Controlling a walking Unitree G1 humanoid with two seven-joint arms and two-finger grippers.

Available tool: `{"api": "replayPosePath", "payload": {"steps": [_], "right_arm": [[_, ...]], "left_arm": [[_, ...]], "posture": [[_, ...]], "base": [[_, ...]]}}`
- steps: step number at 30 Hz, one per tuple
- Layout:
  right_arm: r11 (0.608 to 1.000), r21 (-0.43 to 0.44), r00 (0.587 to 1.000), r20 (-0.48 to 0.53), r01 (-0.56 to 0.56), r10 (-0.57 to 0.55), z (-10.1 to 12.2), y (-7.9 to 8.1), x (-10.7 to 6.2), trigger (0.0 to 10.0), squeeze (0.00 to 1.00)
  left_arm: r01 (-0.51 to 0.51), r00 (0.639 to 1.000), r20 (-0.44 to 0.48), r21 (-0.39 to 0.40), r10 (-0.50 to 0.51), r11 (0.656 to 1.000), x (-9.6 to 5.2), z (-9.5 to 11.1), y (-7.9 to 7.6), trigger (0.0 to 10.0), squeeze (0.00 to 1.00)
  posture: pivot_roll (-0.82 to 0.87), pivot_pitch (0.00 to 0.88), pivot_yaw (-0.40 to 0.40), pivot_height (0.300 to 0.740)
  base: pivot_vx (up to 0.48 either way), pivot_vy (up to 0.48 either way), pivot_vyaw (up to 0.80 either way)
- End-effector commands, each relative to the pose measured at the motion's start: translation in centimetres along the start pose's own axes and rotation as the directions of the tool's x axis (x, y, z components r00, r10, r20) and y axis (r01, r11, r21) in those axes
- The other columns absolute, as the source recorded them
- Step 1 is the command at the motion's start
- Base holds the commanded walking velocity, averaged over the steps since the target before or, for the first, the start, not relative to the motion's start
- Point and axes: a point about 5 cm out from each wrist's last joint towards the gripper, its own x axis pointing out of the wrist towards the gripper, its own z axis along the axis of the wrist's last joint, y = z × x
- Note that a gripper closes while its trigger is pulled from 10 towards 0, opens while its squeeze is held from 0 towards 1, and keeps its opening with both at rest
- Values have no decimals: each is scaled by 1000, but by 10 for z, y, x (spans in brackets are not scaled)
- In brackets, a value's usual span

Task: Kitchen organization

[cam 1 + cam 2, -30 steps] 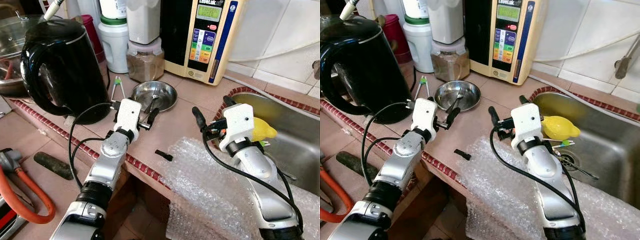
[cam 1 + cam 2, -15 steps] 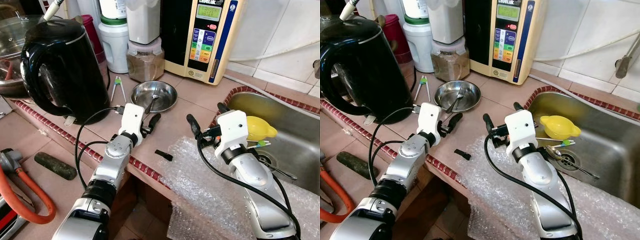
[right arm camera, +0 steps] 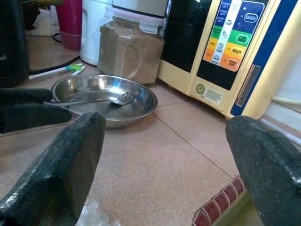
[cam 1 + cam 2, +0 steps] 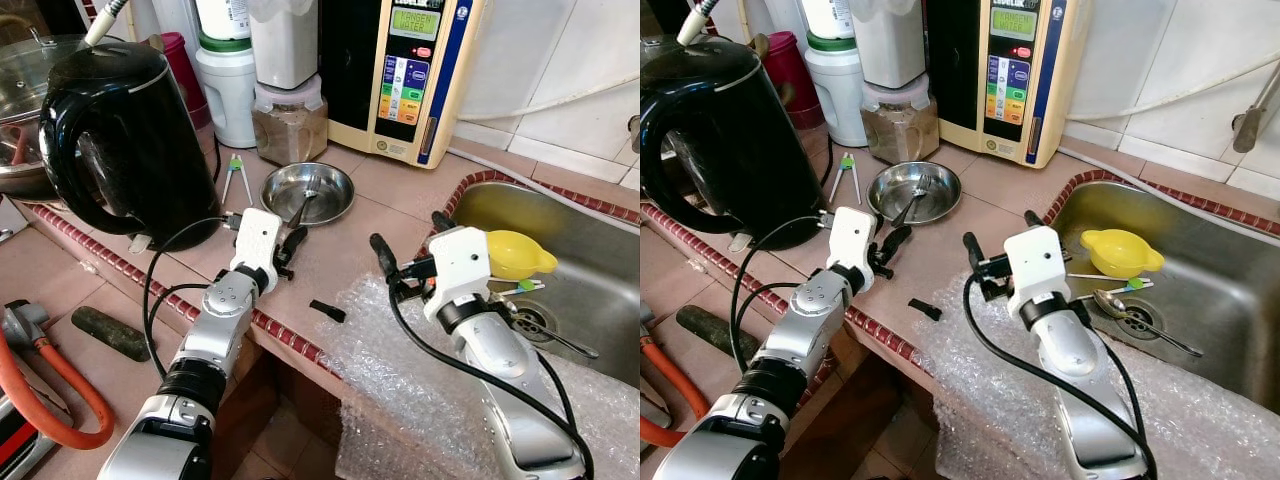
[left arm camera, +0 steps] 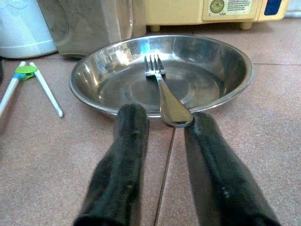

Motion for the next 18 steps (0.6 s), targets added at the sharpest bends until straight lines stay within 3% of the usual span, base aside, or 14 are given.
{"api": "replayPosePath", "payload": {"steps": [1,4,7,18], "right_arm": [[1000,-3,1000,13,-15,15,3,3,1,10000,0],[1000,-4,1000,11,-16,16,3,4,0,10000,0],[1000,-5,1000,4,-11,11,1,3,0,10000,0],[1000,-8,1000,1,-7,7,0,3,1,10000,0]], "left_arm": [[5,1000,14,10,-5,1000,2,5,3,1765,0],[9,1000,15,10,-9,1000,3,5,2,1686,0],[15,1000,16,7,-16,1000,3,5,1,0,0],[17,999,33,-4,-17,1000,1,4,1,0,0]], "posture": [[-33,41,78,740],[-35,39,80,740],[-38,35,73,740],[-32,24,70,740]], "base": [[0,0,0],[0,0,0],[0,0,0],[0,0,0]]}}
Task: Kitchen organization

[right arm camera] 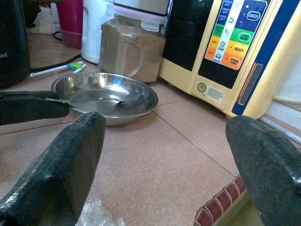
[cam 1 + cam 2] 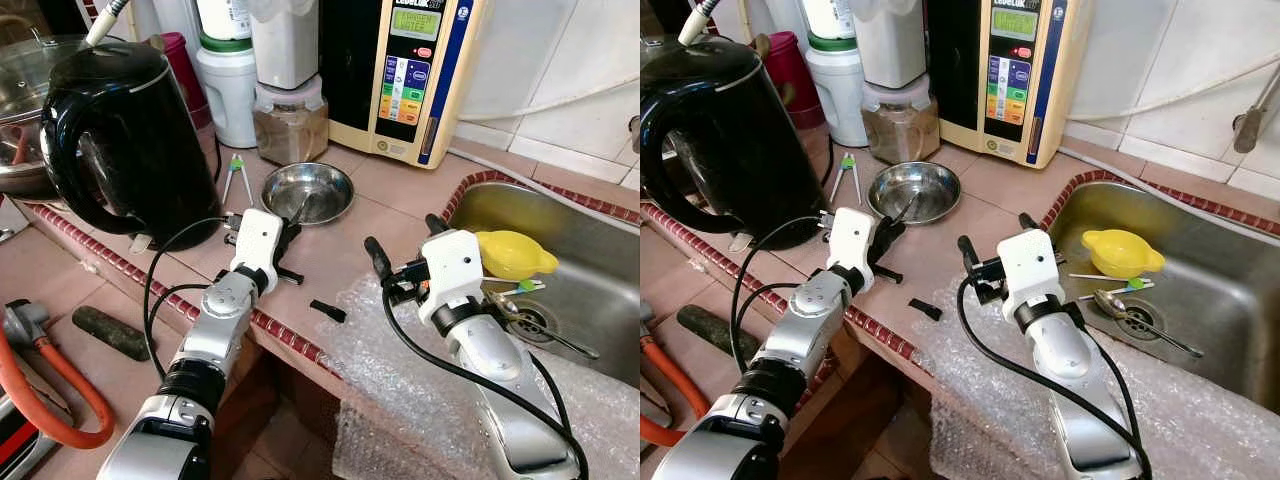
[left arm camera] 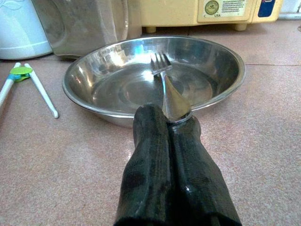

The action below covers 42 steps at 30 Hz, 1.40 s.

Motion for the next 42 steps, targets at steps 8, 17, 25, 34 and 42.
{"api": "replayPosePath", "payload": {"steps": [8,17,25,34,42], "right_arm": [[1000,-6,1000,9,-3,3,2,-1,4,10000,0],[1000,10,1000,12,1,-1,2,-3,9,10000,0],[1000,25,1000,11,16,-16,2,-6,11,10000,0],[999,28,1000,10,22,-22,0,-6,11,10000,0],[999,28,1000,8,20,-20,0,-5,10,10000,0]], "left_arm": [[37,976,213,36,-44,999,-6,36,-1,0,0],[77,950,301,39,-85,996,-13,55,-11,0,0],[93,934,343,39,-101,995,-18,62,-15,0,0],[59,943,326,41,-70,997,-19,61,-5,0,0],[-109,966,215,-154,141,982,-14,52,34,10000,1000]], "posture": [[-20,24,60,740],[-8,23,57,740],[-6,22,60,740],[-5,22,62,740],[-10,32,58,740]], "base": [[0,0,0],[0,0,0],[0,0,0],[0,0,0],[0,0,0]]}}
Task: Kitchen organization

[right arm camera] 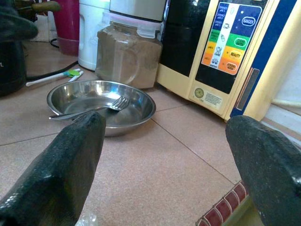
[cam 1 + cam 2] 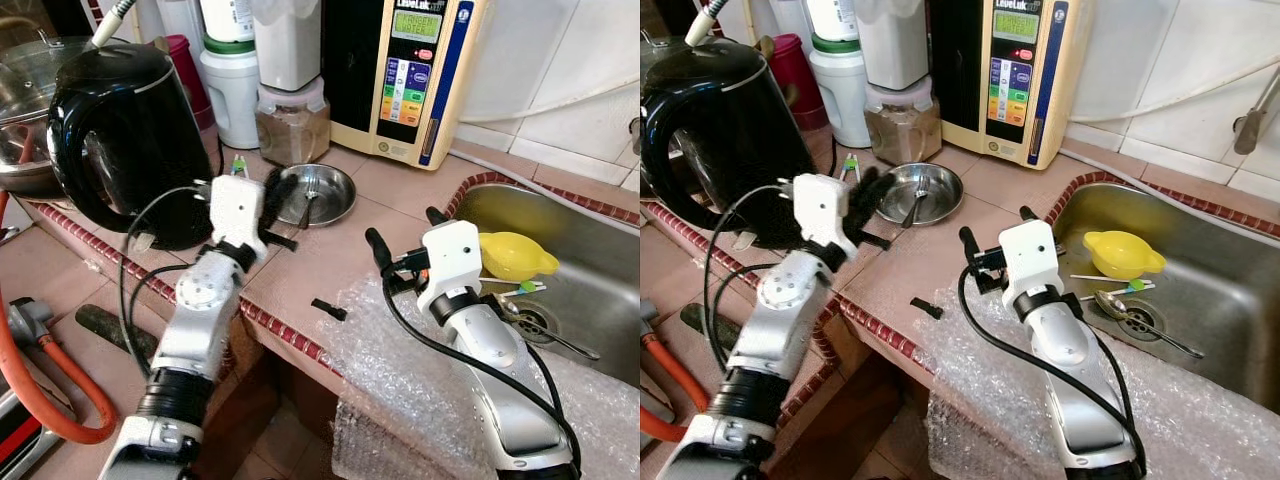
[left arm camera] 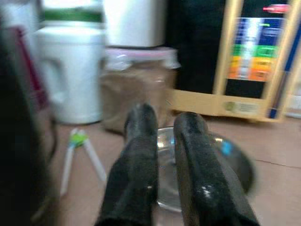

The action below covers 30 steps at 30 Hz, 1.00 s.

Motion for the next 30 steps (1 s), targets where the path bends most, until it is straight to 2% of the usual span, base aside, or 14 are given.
{"api": "replayPosePath", "payload": {"steps": [1,3,4,8,12,13,14,15,18,25,30], "right_arm": [[1000,7,1000,-5,1,-1,-1,-1,0,10000,0],[1000,6,1000,-10,-4,4,-2,0,-2,10000,0],[1000,3,1000,-14,-11,11,-2,1,-3,10000,0],[1000,-2,1000,-16,-15,15,-2,1,-4,10000,0],[1000,-8,999,-20,-29,29,-3,2,-3,10000,0],[1000,-8,999,-20,-29,29,-3,2,-3,10000,0],[999,-10,999,-20,-38,38,-3,4,-2,10000,0],[999,-10,999,-20,-38,38,-3,4,-2,10000,0],[999,-17,999,-17,-50,50,-2,6,-2,10000,0],[998,-26,999,-17,-49,48,0,5,-5,10000,0],[999,-32,999,-24,-36,35,0,2,-10,10000,0]], "left_arm": [[-33,999,-16,-37,32,999,1,0,8,10000,1000],[-72,997,-15,-81,71,994,-2,-1,17,10000,1000],[-126,992,-27,-110,123,986,-8,-5,25,10000,1000],[-143,990,-37,-127,139,982,-14,-10,27,10000,1000],[26,1000,-4,-101,-27,995,-18,-16,-4,10000,1000],[26,1000,-4,-101,-27,995,-18,-16,-4,10000,1000],[111,994,16,-90,-110,990,-18,-16,-18,10000,1000],[111,994,16,-90,-110,990,-18,-16,-18,10000,1000],[163,986,-4,-96,-164,982,-17,-24,-33,10000,1000],[174,983,-35,-95,-178,980,-13,-36,-43,10000,1000],[118,991,-61,-33,-120,992,-7,-42,-39,10000,1000]], "posture": [[-11,36,55,740],[-13,39,51,740],[-15,41,47,740],[-16,43,42,740],[-14,43,26,740],[-14,43,26,740],[-14,43,26,740],[-14,43,26,740],[-19,40,21,740],[-55,42,19,740],[-81,48,19,740]], "base": [[0,0,0],[0,0,0],[0,0,0],[0,0,0],[0,0,0],[0,0,0],[0,0,0],[0,0,0],[0,0,0],[0,0,0],[0,0,0]]}}
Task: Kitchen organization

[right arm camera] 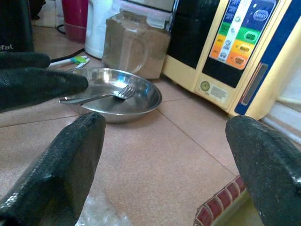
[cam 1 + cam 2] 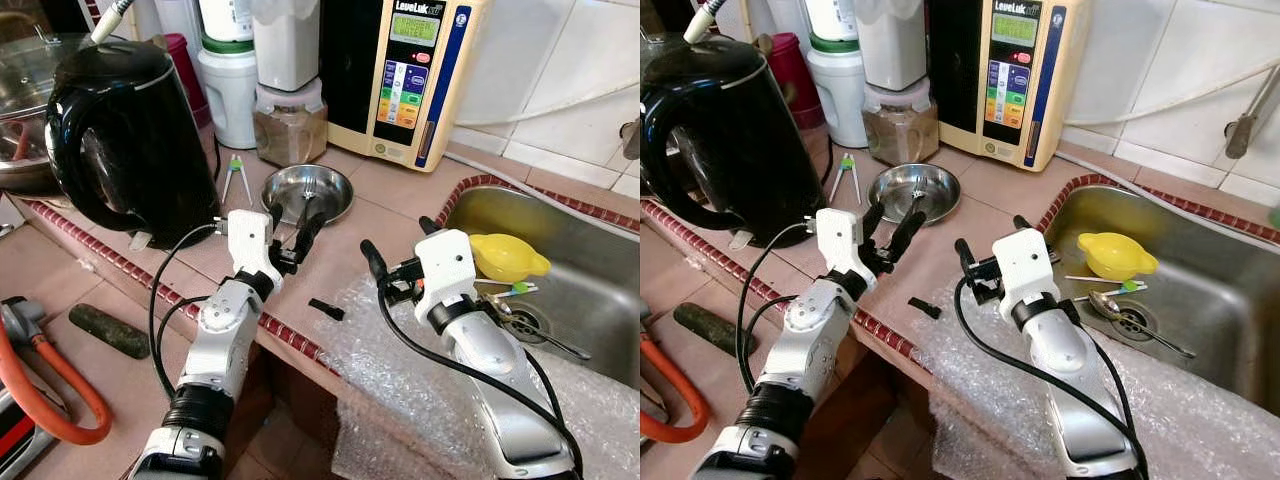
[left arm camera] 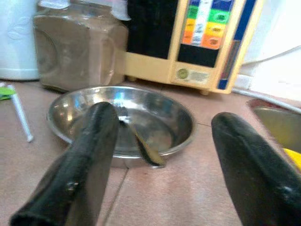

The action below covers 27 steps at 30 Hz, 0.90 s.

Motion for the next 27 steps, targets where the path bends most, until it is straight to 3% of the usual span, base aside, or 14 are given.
{"api": "replayPosePath", "payload": {"steps": [1,9,17,18,19,20,21,27], "right_arm": [[1000,-5,1000,2,2,-2,3,-2,-3,10000,0],[1000,-16,1000,-15,3,-3,3,-3,-9,10000,0],[1000,-31,1000,-19,2,-2,5,-4,-11,10000,0],[1000,-31,1000,-20,2,-3,5,-4,-11,10000,0],[1000,-31,1000,-20,3,-3,5,-4,-11,10000,0],[1000,-31,1000,-20,3,-4,6,-4,-12,10000,0],[999,-32,1000,-20,3,-4,6,-4,-11,10000,0],[999,-33,1000,-21,3,-4,6,-4,-10,10000,0]], "left_arm": [[-38,999,-8,54,38,998,5,0,3,10000,1000],[-156,987,-30,103,159,982,18,-4,10,10000,1000],[-166,984,-46,99,171,981,24,-6,9,10000,1000],[-163,984,-52,96,169,982,24,-7,9,9529,1000],[-160,984,-59,89,165,983,24,-9,8,3294,1000],[-157,985,-63,84,163,984,24,-10,7,3294,1000],[-150,985,-72,78,155,986,24,-12,6,0,0],[-126,987,-95,52,130,991,24,-18,0,0,0]], "posture": [[-84,49,18,740],[-115,59,10,740],[-129,61,11,740],[-130,61,12,740],[-131,60,12,740],[-131,60,12,740],[-132,61,14,740],[-124,58,16,740]], "base": [[0,0,0],[0,0,0],[0,0,0],[0,0,0],[0,0,0],[0,0,0],[0,0,0],[0,0,0]]}}
